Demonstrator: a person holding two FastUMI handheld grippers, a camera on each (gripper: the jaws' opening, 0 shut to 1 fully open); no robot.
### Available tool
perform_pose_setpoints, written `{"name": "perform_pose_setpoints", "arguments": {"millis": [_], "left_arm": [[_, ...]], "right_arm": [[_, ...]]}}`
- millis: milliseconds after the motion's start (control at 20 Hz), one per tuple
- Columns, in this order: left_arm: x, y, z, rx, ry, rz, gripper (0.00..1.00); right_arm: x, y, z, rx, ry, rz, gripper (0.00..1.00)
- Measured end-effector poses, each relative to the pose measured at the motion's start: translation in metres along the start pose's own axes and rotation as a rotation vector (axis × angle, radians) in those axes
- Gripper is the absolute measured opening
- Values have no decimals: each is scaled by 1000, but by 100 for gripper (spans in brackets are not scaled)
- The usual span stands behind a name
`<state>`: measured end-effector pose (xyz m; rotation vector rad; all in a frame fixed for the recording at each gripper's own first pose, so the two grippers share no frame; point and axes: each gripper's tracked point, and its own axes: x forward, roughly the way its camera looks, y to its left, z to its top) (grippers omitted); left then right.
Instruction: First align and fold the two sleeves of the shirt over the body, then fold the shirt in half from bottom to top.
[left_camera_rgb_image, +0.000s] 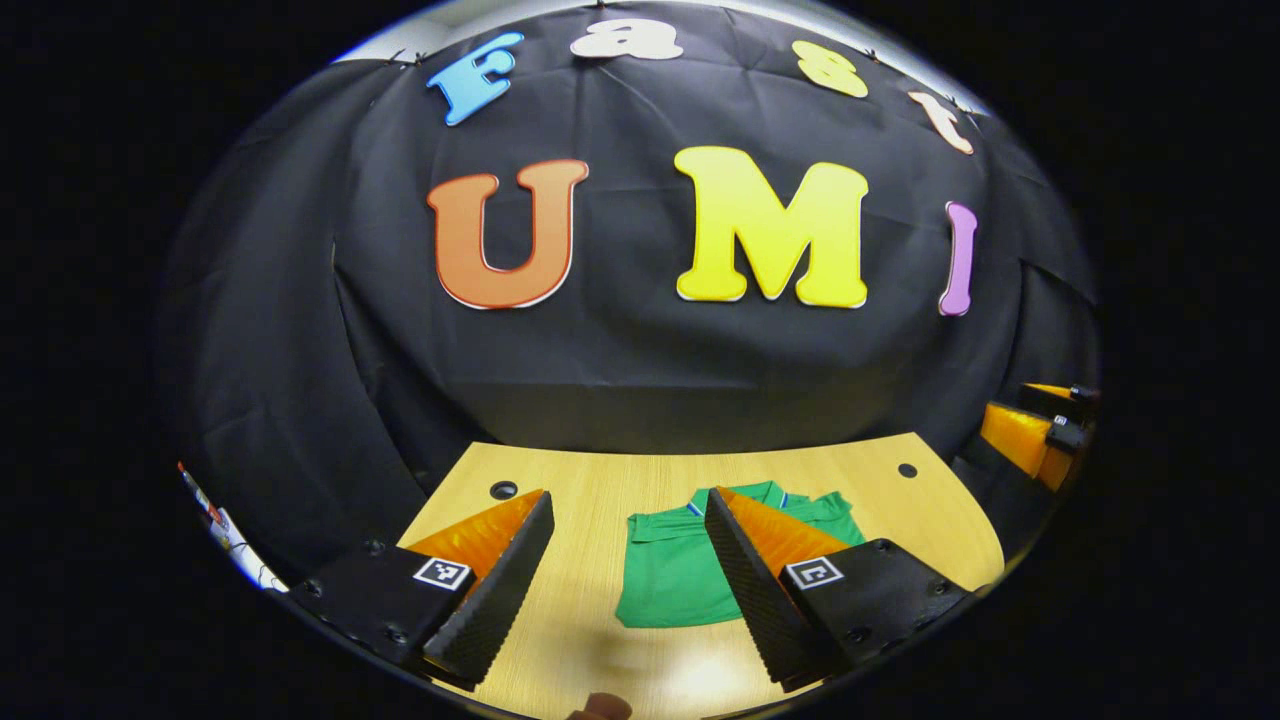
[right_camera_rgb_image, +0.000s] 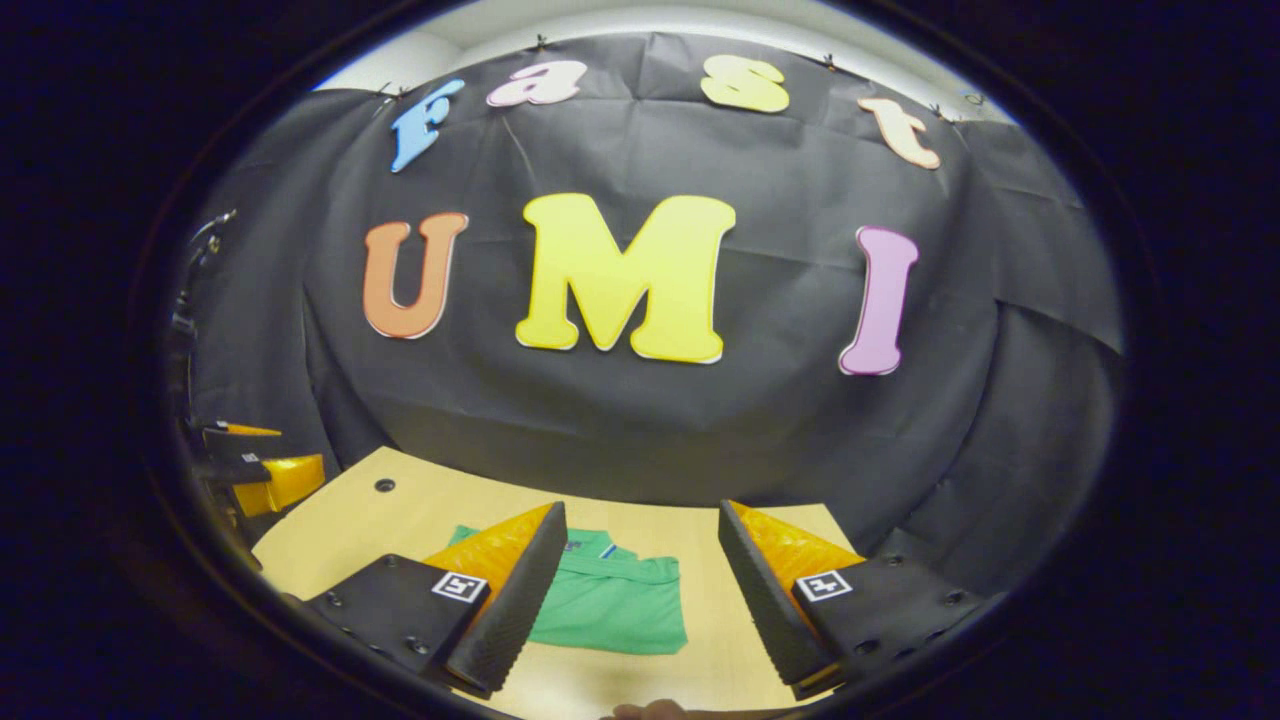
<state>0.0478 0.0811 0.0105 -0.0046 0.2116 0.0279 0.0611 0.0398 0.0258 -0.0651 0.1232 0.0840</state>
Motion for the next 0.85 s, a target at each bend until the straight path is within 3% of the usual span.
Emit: {"name": "perform_pose_setpoints", "arguments": {"millis": [250, 450, 600, 850], "left_arm": [[-49, -5, 19, -7, -69, 2, 98], [-80, -3, 4, -34, -77, 7, 98], [-99, -7, -15, 6, -74, 6, 99], [-103, -21, -20, 13, -100, -43, 98]], "right_arm": [[-52, 7, -3, 25, -15, 9, 95], [-82, 11, -4, 38, -35, 24, 96], [-96, 10, -1, 19, -74, 10, 96], [-101, 23, -15, 20, -39, 12, 96]]}}
